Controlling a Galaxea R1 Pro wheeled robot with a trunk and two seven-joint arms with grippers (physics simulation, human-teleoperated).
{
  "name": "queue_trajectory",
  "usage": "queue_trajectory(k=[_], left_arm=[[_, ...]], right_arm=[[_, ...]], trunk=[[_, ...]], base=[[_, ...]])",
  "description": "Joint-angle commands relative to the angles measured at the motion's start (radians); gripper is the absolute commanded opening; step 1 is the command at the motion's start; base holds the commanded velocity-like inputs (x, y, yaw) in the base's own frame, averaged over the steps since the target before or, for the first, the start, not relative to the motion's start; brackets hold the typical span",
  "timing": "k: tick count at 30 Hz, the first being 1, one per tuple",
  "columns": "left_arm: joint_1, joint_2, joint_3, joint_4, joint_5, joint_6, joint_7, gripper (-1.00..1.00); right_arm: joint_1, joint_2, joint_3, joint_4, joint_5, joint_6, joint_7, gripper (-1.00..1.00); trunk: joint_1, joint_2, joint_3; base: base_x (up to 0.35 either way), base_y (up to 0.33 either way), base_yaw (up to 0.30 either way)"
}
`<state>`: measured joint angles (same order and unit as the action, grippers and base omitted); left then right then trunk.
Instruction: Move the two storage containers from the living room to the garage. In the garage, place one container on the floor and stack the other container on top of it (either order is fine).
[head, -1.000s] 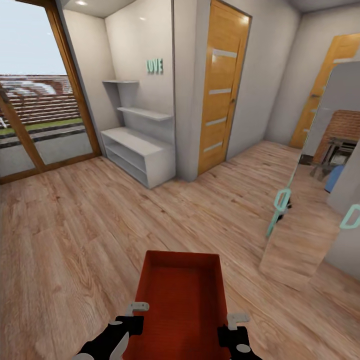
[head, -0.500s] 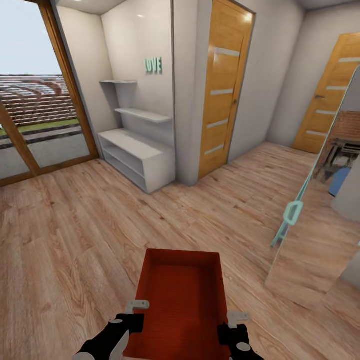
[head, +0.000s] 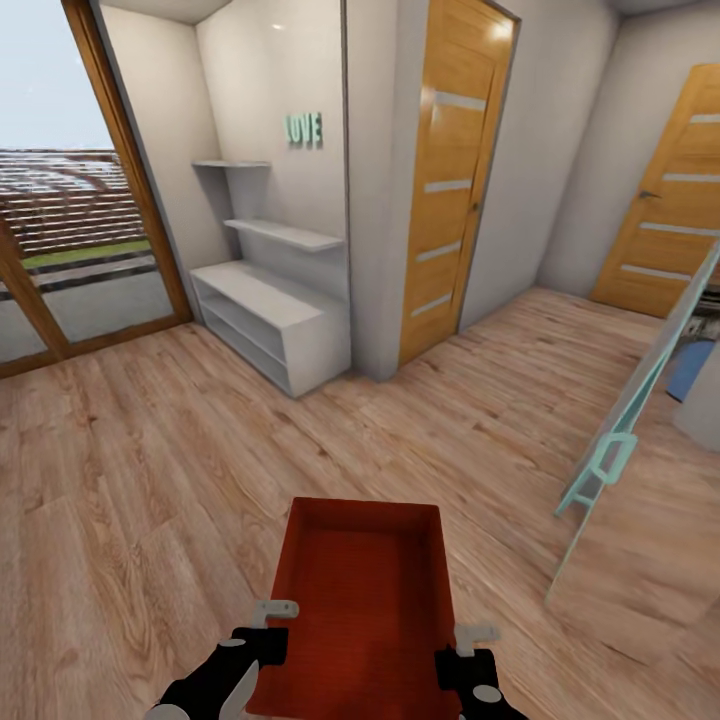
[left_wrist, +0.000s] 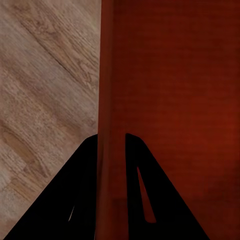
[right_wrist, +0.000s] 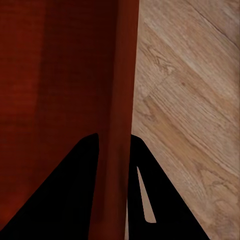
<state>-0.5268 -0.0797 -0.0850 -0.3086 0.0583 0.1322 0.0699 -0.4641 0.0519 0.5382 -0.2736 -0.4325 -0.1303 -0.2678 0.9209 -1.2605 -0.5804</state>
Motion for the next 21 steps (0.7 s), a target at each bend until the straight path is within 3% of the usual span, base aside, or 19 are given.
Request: queue_trajectory(k=[1,21], left_arm=[[-0.001,0.001,-0.010,-0.004,0.014,0.006,0.011,-1.00],[-0.001,0.001,-0.010,-0.004,0.014,0.006,0.011,-1.00]], right_arm=[[-0.001,-0.013,0.007,0.027,-0.017,-0.006,-0.005,-1.00],[-0.001,-0.013,0.007,0.027,-0.017,-0.004,-0.005,-1.00]], trunk=[[0.001,0.000,-0.001],[0.001,0.000,-0.001]], base=[[0.323,0.000,0.000],[0.323,0.000,0.000]])
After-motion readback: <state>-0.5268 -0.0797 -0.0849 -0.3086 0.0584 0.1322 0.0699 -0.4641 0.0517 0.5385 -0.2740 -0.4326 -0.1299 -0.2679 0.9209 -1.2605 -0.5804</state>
